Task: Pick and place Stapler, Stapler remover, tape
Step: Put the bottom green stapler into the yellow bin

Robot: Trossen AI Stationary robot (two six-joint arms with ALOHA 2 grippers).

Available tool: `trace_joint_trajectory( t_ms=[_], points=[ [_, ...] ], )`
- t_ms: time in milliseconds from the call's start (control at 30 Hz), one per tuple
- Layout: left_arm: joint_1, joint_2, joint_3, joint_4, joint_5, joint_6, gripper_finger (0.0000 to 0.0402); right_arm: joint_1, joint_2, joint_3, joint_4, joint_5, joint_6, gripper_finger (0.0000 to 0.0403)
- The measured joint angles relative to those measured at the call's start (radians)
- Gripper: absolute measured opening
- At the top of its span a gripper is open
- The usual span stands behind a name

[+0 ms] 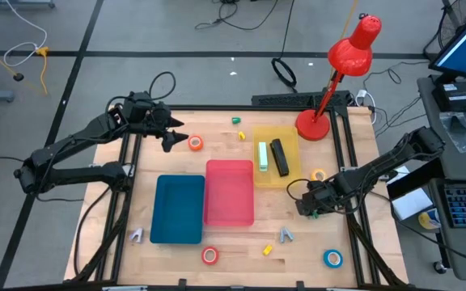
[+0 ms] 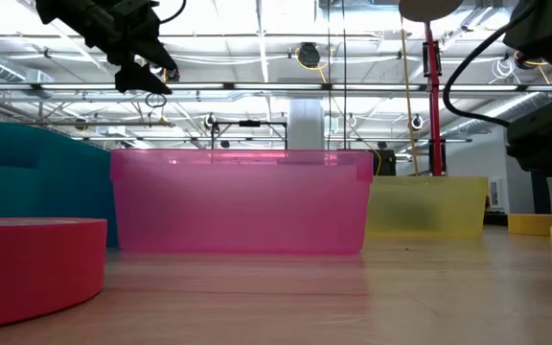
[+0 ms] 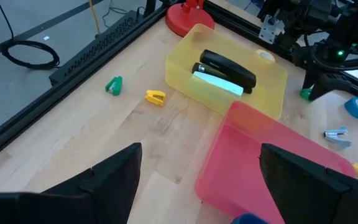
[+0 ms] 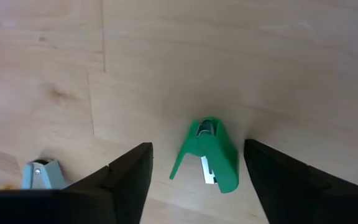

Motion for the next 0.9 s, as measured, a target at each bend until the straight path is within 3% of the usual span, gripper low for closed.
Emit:
trace_joint_trajectory(
  t_ms=[633,900],
  points=[
    [0.0,0.0,0.0,0.001,-0.011,0.01,0.0324,0.0,0.0,0.0,-0.022,-0.01,0.018,0.0059],
    [0.0,0.0,0.0,0.002,-0.026,0.009,0.0324,-0.001,-0.067,0.021,0.021,0.0,0.01,0.0055]
  ],
)
